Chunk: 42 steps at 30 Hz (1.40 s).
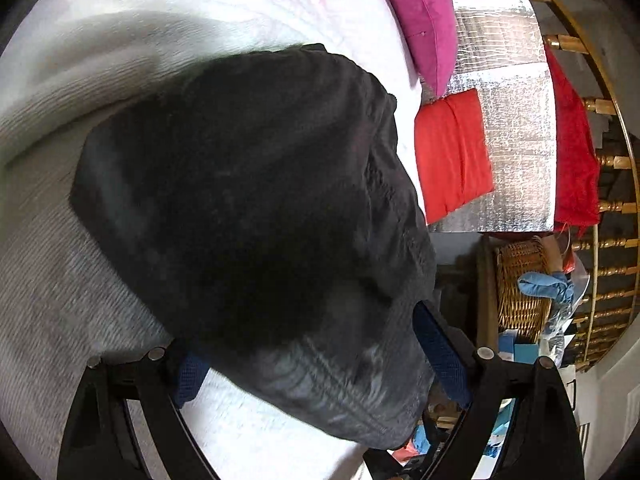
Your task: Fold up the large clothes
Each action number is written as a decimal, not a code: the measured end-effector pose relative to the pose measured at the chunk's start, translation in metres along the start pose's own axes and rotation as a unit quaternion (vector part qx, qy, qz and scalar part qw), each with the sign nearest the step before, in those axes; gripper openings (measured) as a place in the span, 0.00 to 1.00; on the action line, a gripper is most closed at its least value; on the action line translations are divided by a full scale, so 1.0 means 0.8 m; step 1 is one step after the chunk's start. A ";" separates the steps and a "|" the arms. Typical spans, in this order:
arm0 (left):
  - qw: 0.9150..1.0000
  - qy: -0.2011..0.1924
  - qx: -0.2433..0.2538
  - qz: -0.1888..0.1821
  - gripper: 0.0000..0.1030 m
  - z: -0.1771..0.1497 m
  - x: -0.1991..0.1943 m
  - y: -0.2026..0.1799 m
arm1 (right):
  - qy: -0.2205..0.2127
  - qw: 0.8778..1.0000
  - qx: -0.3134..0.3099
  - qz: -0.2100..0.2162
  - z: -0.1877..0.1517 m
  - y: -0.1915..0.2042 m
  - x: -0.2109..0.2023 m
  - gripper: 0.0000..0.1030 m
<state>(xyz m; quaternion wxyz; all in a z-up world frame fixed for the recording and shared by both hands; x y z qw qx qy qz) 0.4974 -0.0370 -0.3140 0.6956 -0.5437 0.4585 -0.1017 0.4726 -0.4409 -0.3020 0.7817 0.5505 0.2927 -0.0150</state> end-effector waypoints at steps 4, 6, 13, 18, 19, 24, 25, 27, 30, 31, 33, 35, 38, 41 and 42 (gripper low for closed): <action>1.000 -0.005 -0.005 -0.012 0.84 0.010 -0.002 0.000 | -0.014 1.000 -0.001 -0.005 0.006 0.005 0.007 0.74; 1.000 -0.010 -0.006 0.002 0.67 0.014 0.000 0.007 | -0.024 1.000 -0.003 -0.006 0.009 0.008 0.009 0.74; 0.999 -0.029 0.022 0.018 0.30 0.018 -0.004 0.004 | -0.039 0.998 -0.039 -0.032 0.005 0.014 0.007 0.49; 0.998 -0.039 0.042 0.019 0.24 0.013 -0.017 -0.008 | -0.049 0.995 -0.079 -0.038 0.002 0.031 -0.007 0.39; 0.998 -0.041 0.050 0.022 0.24 0.012 -0.021 -0.013 | -0.051 0.994 -0.088 -0.041 0.000 0.034 -0.010 0.38; 0.996 -0.039 0.074 0.031 0.23 0.001 -0.035 -0.017 | -0.049 0.994 -0.089 -0.038 -0.006 0.037 -0.022 0.37; 0.996 -0.036 0.076 0.035 0.23 -0.003 -0.039 -0.016 | -0.049 0.994 -0.090 -0.039 -0.007 0.036 -0.027 0.37; 0.996 -0.031 0.076 0.037 0.23 -0.010 -0.044 -0.014 | -0.049 0.994 -0.091 -0.041 -0.010 0.036 -0.034 0.37; 0.995 -0.023 0.083 0.042 0.23 -0.021 -0.054 -0.010 | -0.044 0.994 -0.093 -0.044 -0.016 0.036 -0.048 0.37; 0.995 -0.020 0.086 0.044 0.23 -0.027 -0.059 -0.007 | -0.043 0.993 -0.095 -0.046 -0.017 0.042 -0.050 0.37; 0.994 -0.015 0.092 0.049 0.23 -0.035 -0.064 -0.005 | -0.043 0.993 -0.096 -0.044 -0.021 0.039 -0.064 0.37; 0.994 -0.011 0.096 0.054 0.23 -0.044 -0.071 0.000 | -0.042 0.994 -0.095 -0.043 -0.027 0.032 -0.075 0.37; 0.992 -0.001 0.104 0.072 0.26 -0.049 -0.064 0.009 | -0.037 0.994 -0.092 -0.050 -0.033 0.021 -0.080 0.37; 0.990 0.017 0.097 0.100 0.42 -0.049 -0.054 0.024 | -0.011 0.995 -0.072 -0.067 -0.030 0.002 -0.063 0.38; 0.990 0.021 0.089 0.105 0.45 -0.047 -0.054 0.028 | -0.004 0.996 -0.062 -0.068 -0.029 -0.002 -0.060 0.41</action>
Point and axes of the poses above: each gripper's, at about its wrist camera, not at the fingertips, and x roughly the way its jaws point, y to its left, z to its top, the point moved 6 cm from there along x, roughly the way its jaws point, and after that the axes turned 4 degrees about -x, right-handed, at the moved point
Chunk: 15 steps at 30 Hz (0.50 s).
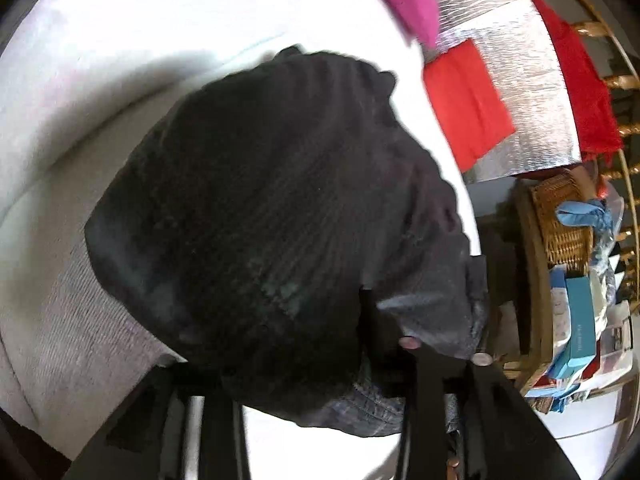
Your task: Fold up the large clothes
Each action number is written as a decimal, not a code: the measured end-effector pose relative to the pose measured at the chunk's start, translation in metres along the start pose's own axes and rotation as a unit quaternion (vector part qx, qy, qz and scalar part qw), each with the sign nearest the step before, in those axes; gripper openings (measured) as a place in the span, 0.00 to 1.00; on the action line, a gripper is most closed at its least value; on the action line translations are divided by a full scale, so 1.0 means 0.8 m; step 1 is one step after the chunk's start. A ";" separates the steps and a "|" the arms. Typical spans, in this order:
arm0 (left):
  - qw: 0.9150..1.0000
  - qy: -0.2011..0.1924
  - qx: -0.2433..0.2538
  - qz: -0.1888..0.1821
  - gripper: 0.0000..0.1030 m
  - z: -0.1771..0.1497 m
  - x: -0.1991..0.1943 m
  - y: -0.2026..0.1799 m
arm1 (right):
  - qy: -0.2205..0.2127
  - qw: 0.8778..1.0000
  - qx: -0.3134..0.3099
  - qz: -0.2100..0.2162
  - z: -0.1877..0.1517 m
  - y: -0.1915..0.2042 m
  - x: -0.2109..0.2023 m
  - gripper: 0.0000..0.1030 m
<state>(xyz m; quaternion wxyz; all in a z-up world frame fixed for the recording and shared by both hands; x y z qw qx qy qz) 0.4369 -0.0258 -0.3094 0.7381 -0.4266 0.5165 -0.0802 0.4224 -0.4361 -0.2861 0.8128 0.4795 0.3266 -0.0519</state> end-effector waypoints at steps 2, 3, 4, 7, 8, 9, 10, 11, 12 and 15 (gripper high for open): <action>1.000 0.011 -0.013 0.008 0.56 0.003 -0.006 0.007 | 0.008 1.000 0.010 0.001 0.000 -0.002 -0.003 0.48; 1.000 0.015 -0.017 0.014 0.58 0.003 -0.009 0.010 | 0.012 1.000 0.008 -0.007 0.000 -0.001 -0.007 0.54; 0.999 0.021 -0.022 0.021 0.61 0.003 -0.016 0.014 | 0.015 1.000 0.002 -0.013 0.000 0.001 -0.011 0.55; 0.999 0.029 -0.020 0.035 0.62 0.002 -0.036 0.019 | 0.032 0.999 -0.012 -0.015 -0.006 0.000 -0.032 0.62; 0.999 0.026 -0.012 0.040 0.62 0.002 -0.048 0.023 | 0.034 0.999 -0.014 -0.018 -0.009 -0.002 -0.040 0.64; 0.999 0.015 -0.001 0.048 0.62 0.004 -0.063 0.025 | 0.037 0.999 -0.020 -0.022 -0.012 -0.004 -0.049 0.64; 0.998 0.003 0.008 0.058 0.62 0.007 -0.073 0.024 | 0.041 0.998 -0.029 -0.027 -0.016 -0.007 -0.058 0.64; 0.997 -0.018 0.017 0.076 0.62 0.013 -0.088 0.028 | 0.048 0.997 -0.044 -0.035 -0.020 -0.008 -0.068 0.64; 0.994 -0.046 0.026 0.092 0.62 0.018 -0.105 0.034 | 0.053 0.996 -0.056 -0.040 -0.022 -0.007 -0.075 0.64; 0.981 -0.136 0.052 0.128 0.62 0.042 -0.145 0.027 | 0.063 0.990 -0.122 -0.032 -0.028 0.013 -0.103 0.64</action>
Point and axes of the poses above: each gripper's, at about its wrist camera, not at the fingertips, and x roughly the way its jaws point, y to its left, z to its top, the point moved 6 cm from there along x, roughly the way its jaws point, and after that the axes turned 4 degrees about -x, right-handed, at the moved point
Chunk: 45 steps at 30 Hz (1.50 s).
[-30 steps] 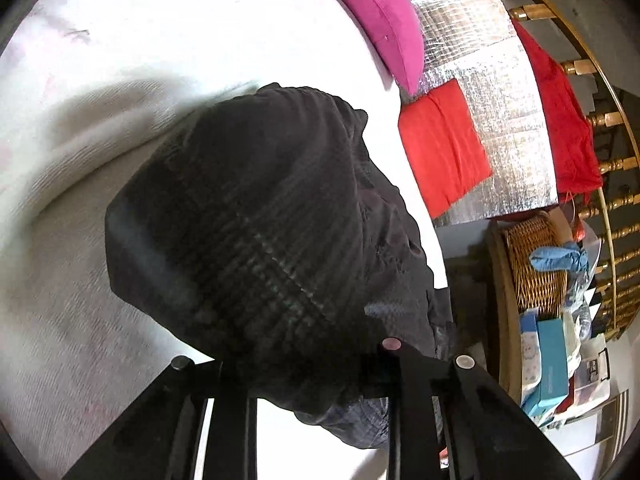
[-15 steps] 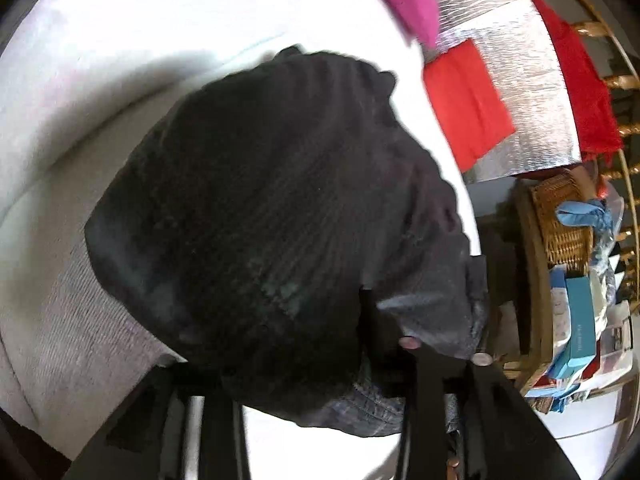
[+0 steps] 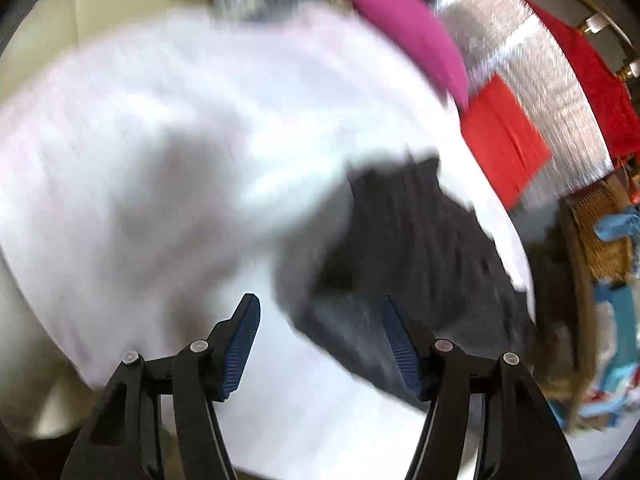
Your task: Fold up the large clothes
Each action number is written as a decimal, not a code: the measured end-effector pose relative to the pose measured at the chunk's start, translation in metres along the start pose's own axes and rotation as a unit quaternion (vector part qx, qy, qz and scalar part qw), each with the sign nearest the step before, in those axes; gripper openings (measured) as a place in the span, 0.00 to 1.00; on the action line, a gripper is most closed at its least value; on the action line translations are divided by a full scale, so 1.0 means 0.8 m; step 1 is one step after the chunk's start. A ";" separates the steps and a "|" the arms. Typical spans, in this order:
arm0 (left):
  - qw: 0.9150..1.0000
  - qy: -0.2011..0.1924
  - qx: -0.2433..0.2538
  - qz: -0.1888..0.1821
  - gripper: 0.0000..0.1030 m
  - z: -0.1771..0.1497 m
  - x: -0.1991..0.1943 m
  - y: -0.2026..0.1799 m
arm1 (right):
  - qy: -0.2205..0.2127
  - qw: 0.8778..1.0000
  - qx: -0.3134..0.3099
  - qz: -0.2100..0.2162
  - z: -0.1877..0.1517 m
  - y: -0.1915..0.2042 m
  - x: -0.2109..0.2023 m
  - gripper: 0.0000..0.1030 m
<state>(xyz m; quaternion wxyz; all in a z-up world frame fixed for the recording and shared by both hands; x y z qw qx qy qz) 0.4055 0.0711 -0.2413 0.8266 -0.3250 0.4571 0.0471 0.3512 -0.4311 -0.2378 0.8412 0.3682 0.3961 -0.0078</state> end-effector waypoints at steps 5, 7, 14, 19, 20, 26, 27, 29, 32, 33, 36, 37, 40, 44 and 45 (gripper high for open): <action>0.983 -0.130 0.124 0.022 0.64 0.014 -0.023 -0.069 | -0.034 0.997 -0.072 0.020 0.029 0.054 -0.005 0.62; 0.977 -0.128 0.172 -0.001 0.64 0.001 -0.010 -0.106 | -0.032 0.996 -0.083 0.024 0.043 0.075 0.020 0.58; 0.966 -0.071 0.248 0.016 0.64 -0.027 0.063 -0.151 | 0.009 0.996 -0.088 0.030 0.064 0.113 0.119 0.50; 0.971 -0.011 0.226 0.073 0.64 -0.030 0.115 -0.126 | 0.061 0.996 -0.057 0.020 0.066 0.091 0.181 0.37; 0.970 -0.010 0.229 0.081 0.64 -0.031 0.117 -0.126 | 0.067 0.996 -0.047 0.027 0.068 0.088 0.184 0.36; 0.966 -0.024 0.248 0.063 0.64 -0.023 0.102 -0.142 | 0.056 0.996 -0.031 0.065 0.104 0.089 0.171 0.35; 0.966 -0.027 0.249 0.058 0.64 -0.019 0.101 -0.146 | 0.042 0.997 -0.028 0.067 0.115 0.087 0.166 0.38; 0.966 -0.032 0.251 0.052 0.64 -0.012 0.100 -0.153 | 0.024 0.997 -0.023 0.064 0.132 0.084 0.167 0.38; 0.968 -0.029 0.242 0.057 0.64 0.001 0.115 -0.154 | 0.011 0.998 -0.007 0.056 0.156 0.074 0.179 0.38; 0.968 -0.026 0.240 0.062 0.64 0.002 0.123 -0.154 | 0.013 0.999 -0.002 0.053 0.161 0.070 0.186 0.39; 0.964 -0.007 0.249 0.093 0.65 0.003 0.147 -0.149 | 0.025 0.999 0.002 0.035 0.168 0.065 0.213 0.52; 0.963 -0.002 0.251 0.097 0.68 0.005 0.154 -0.148 | 0.027 0.999 0.000 0.031 0.168 0.063 0.218 0.52; 0.957 0.001 0.269 0.111 0.70 0.000 0.159 -0.151 | 0.030 0.999 -0.002 0.033 0.170 0.063 0.221 0.53; 0.960 -0.005 0.265 0.094 0.70 0.003 0.144 -0.153 | 0.027 0.998 -0.006 0.060 0.174 0.065 0.193 0.55; 0.963 -0.009 0.258 0.080 0.70 0.006 0.135 -0.153 | 0.017 0.997 -0.012 0.069 0.176 0.064 0.180 0.57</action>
Point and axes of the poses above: each gripper's, at about its wrist camera, not at the fingertips, and x roughly the way its jaws point, y to its left, z to its top, the point moved 6 cm from there along x, roughly the way its jaws point, and after that the axes turned 4 degrees about -x, right-handed, at the moved point
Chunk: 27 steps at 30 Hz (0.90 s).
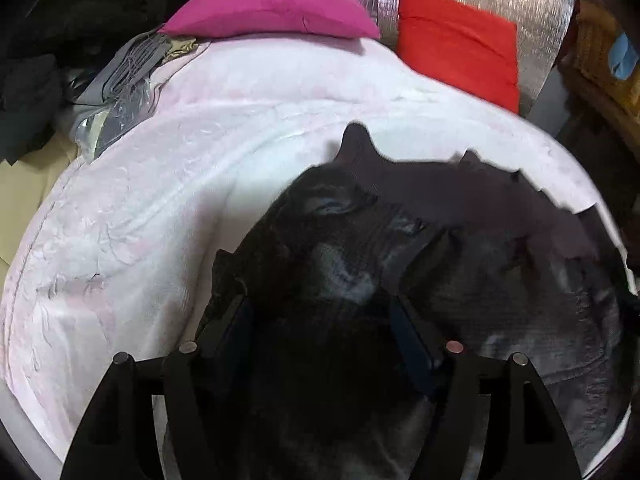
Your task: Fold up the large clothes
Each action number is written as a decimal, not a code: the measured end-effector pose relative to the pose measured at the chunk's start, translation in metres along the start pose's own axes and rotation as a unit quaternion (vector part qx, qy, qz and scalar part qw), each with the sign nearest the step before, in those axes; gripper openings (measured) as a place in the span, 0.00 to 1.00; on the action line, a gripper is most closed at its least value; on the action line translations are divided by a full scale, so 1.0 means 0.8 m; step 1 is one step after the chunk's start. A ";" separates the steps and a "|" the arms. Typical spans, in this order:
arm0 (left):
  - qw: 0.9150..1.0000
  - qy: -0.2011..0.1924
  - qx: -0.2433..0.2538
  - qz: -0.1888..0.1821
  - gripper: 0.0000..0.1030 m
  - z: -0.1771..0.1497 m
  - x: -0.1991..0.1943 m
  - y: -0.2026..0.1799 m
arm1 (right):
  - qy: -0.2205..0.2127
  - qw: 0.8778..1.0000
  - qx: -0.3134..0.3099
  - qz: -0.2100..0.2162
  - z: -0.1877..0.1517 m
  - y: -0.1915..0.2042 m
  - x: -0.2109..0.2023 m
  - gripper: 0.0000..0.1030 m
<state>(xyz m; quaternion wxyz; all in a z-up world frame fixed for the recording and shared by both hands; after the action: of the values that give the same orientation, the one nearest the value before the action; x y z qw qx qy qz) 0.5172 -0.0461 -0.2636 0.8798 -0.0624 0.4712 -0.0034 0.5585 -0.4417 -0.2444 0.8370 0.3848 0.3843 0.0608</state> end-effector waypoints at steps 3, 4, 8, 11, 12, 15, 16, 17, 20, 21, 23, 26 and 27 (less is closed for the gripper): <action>1.000 -0.022 -0.008 -0.012 0.70 0.009 -0.022 0.011 | -0.036 0.999 -0.012 0.007 0.001 0.004 -0.039 0.72; 1.000 -0.026 -0.009 -0.013 0.73 0.010 -0.027 0.013 | -0.043 0.999 -0.014 0.011 0.001 0.003 -0.049 0.73; 0.998 -0.041 -0.017 -0.033 0.81 0.016 -0.049 0.038 | -0.058 0.998 -0.012 0.003 0.001 -0.026 -0.094 0.75; 0.998 -0.036 -0.028 -0.052 0.81 0.016 -0.053 0.058 | -0.060 0.998 0.012 -0.011 -0.002 -0.065 -0.122 0.75; 0.997 -0.034 -0.032 -0.058 0.81 0.016 -0.054 0.063 | -0.060 0.998 0.017 -0.013 0.000 -0.073 -0.126 0.75; 0.997 -0.024 -0.039 -0.063 0.81 0.015 -0.052 0.081 | -0.058 0.997 0.040 -0.011 -0.002 -0.107 -0.145 0.75; 0.997 -0.017 -0.041 -0.066 0.81 0.014 -0.050 0.086 | -0.053 0.997 0.047 -0.010 -0.004 -0.116 -0.149 0.76; 0.996 -0.009 -0.042 -0.073 0.81 0.013 -0.047 0.089 | -0.046 0.998 0.051 -0.010 -0.005 -0.123 -0.149 0.76; 0.992 0.017 -0.061 -0.105 0.81 0.010 -0.036 0.099 | -0.028 0.998 0.057 -0.008 -0.010 -0.141 -0.148 0.76; 0.992 0.022 -0.064 -0.105 0.81 0.008 -0.034 0.102 | -0.022 0.998 0.060 -0.004 -0.011 -0.146 -0.147 0.76; 0.993 0.028 -0.059 -0.094 0.81 0.006 -0.028 0.105 | -0.009 0.998 0.062 0.002 -0.014 -0.151 -0.142 0.76; 0.992 0.048 -0.054 -0.105 0.81 0.001 -0.018 0.102 | 0.022 0.998 0.050 0.012 -0.021 -0.145 -0.122 0.76; 0.990 0.059 -0.055 -0.117 0.81 -0.001 -0.014 0.100 | 0.032 0.998 0.048 0.015 -0.023 -0.145 -0.115 0.76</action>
<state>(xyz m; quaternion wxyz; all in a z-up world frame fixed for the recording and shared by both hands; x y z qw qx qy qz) 0.5059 0.0338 -0.2638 0.8394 -0.1649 0.5111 -0.0840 0.4591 -0.5480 -0.2769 0.8036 0.4281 0.4078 0.0675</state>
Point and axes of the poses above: each gripper's, at about its wrist camera, not at the fingertips, and x roughly the way its jaws point, y to its left, z to its top, the point moved 6 cm from there along x, roughly the way its jaws point, and after that the axes turned 4 degrees about -x, right-handed, at the moved point
